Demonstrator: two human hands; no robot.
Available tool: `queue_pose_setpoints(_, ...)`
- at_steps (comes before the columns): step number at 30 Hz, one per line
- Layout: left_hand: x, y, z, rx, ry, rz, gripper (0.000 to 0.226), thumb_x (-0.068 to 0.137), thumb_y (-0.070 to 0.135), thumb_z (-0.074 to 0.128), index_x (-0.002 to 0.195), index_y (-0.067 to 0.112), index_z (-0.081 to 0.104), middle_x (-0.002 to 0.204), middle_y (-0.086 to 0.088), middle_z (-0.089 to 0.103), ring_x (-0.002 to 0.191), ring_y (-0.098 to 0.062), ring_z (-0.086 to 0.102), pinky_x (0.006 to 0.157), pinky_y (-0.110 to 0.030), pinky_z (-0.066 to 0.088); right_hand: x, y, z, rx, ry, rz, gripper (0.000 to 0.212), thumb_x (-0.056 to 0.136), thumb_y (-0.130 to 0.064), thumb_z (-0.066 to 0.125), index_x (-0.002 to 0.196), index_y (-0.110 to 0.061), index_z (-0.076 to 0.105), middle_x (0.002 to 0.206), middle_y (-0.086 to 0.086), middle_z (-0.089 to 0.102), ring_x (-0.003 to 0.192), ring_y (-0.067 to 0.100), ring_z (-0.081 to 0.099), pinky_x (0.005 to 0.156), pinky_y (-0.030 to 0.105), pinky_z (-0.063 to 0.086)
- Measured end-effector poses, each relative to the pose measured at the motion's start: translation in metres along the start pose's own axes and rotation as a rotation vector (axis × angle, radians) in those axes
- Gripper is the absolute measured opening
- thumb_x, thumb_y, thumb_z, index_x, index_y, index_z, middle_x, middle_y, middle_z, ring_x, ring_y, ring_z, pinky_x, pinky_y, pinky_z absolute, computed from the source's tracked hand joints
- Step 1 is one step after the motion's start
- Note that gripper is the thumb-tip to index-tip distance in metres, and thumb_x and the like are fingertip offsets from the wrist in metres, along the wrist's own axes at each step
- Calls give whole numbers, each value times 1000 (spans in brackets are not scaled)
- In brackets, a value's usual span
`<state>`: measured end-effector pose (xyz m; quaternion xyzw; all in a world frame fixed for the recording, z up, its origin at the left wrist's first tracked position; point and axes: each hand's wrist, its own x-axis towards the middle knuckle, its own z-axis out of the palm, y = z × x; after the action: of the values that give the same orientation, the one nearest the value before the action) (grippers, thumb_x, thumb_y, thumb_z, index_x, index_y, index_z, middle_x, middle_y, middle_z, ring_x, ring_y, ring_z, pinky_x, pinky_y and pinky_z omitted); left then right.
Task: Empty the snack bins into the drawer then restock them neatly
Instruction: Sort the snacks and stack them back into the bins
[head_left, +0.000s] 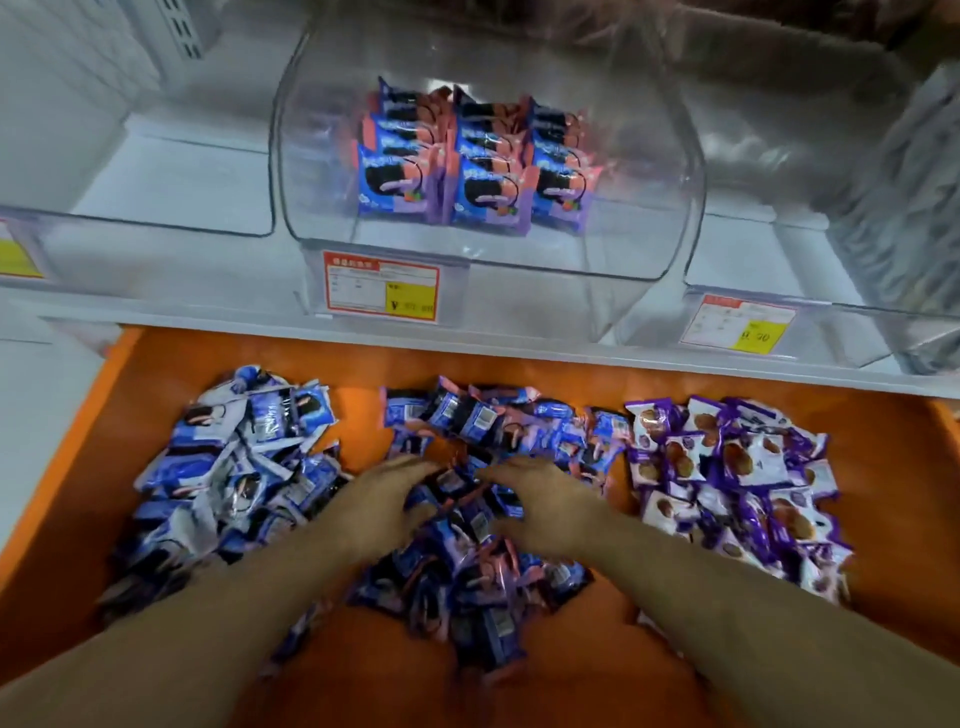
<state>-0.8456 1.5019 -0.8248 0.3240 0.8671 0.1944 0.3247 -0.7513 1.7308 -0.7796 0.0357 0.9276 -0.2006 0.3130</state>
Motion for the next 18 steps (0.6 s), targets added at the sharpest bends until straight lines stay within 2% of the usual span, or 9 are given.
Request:
queue_pose_setpoints(2, 14, -10, 7, 32, -53, -19, 68, 101, 45, 64, 160, 29, 35, 163, 6, 31, 148, -19, 35, 118, -38, 38, 13, -3, 18, -69, -10, 36, 81, 97, -49, 67, 164, -35, 23, 167, 1, 22, 151, 32, 26, 115, 53, 42)
queue_pose_setpoints(5, 27, -19, 17, 48, -110, -62, 71, 98, 45, 69, 159, 24, 38, 158, 2, 34, 142, -24, 40, 113, -42, 42, 22, -6, 32, -138, 17, 63, 68, 97, -48, 68, 156, -31, 39, 156, 4, 21, 141, 33, 30, 109, 50, 46)
queue_pose_setpoints(7, 28, -18, 18, 10, -78, -72, 64, 94, 41, 75, 150, 27, 49, 146, 2, 43, 131, -23, 49, 106, -42, 48, 24, -7, 34, -113, 5, 73, 62, 96, -38, 71, 151, -29, 45, 152, 5, 22, 134, 34, 40, 99, 47, 53)
queue_pose_setpoints(10, 21, -11, 10, -72, -14, -88, 49, 88, 35, 82, 132, 32, 60, 132, 4, 52, 118, -21, 57, 97, -41, 53, 23, -5, 23, -30, 1, 92, 61, 95, -24, 75, 147, -31, 44, 148, 4, 27, 111, 34, 58, 84, 47, 59)
queue_pose_setpoints(13, 8, -2, -10, -123, 58, -80, 48, 85, 33, 85, 126, 34, 61, 127, 10, 54, 115, -16, 58, 96, -35, 52, 11, -7, -2, 69, 64, 89, 56, 94, -30, 77, 142, -28, 49, 140, 6, 40, 108, 31, 59, 91, 45, 57)
queue_pose_setpoints(15, -5, 11, -33, -169, 83, -77, 47, 83, 32, 87, 123, 35, 63, 121, 16, 54, 110, -10, 56, 93, -27, 49, -2, -14, -25, 105, 101, 58, 53, 90, -29, 80, 137, -24, 56, 133, 6, 49, 106, 25, 58, 91, 37, 54)
queue_pose_setpoints(18, -28, 41, -71, -296, 125, -113, 45, 75, 36, 93, 110, 39, 66, 108, 14, 66, 95, -10, 66, 84, -35, 58, -35, -32, -64, 140, 159, 12, 49, 86, -27, 82, 131, -23, 63, 124, 3, 58, 106, 20, 60, 86, 29, 50)
